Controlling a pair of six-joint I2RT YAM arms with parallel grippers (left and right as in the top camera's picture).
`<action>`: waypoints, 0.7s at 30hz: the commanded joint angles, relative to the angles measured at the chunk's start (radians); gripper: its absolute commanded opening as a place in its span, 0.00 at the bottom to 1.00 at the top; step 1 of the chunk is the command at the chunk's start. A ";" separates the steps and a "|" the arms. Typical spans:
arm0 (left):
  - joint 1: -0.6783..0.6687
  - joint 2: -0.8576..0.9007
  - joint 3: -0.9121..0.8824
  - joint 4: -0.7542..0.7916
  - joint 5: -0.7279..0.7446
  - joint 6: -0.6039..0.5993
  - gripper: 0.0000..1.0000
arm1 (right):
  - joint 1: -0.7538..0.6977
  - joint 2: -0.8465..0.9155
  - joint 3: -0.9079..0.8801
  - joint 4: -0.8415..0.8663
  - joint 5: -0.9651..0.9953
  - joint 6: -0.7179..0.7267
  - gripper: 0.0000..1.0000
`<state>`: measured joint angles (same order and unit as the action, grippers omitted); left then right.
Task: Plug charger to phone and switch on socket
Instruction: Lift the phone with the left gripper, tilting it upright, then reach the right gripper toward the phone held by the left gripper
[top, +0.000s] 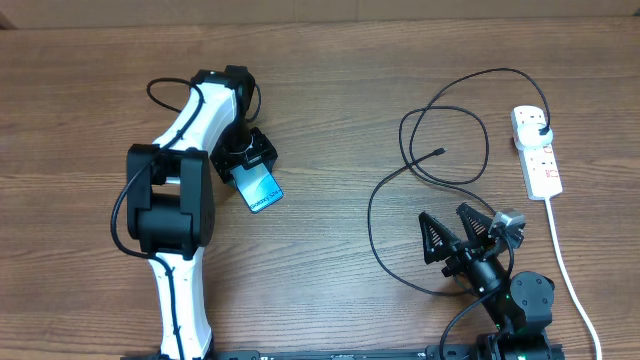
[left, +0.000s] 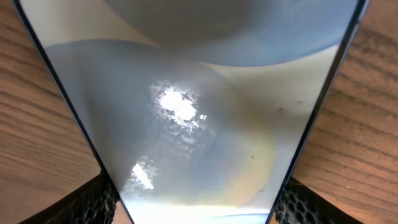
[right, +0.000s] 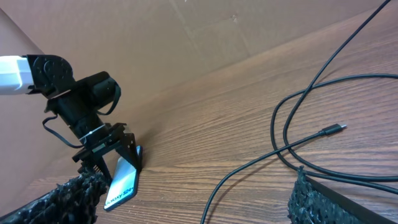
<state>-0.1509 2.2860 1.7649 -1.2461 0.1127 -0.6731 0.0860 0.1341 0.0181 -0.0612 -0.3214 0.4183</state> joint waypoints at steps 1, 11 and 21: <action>-0.005 0.019 0.065 -0.046 0.011 0.024 0.65 | 0.005 0.000 -0.010 0.006 0.010 -0.003 1.00; -0.005 0.019 0.127 -0.175 0.044 0.114 0.64 | 0.005 0.000 -0.010 0.006 0.010 -0.003 1.00; -0.005 0.019 0.153 -0.260 0.329 0.280 0.63 | 0.004 0.000 -0.010 0.010 0.078 -0.014 1.00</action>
<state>-0.1509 2.2967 1.8874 -1.4902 0.2859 -0.4828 0.0860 0.1341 0.0181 -0.0608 -0.3191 0.4183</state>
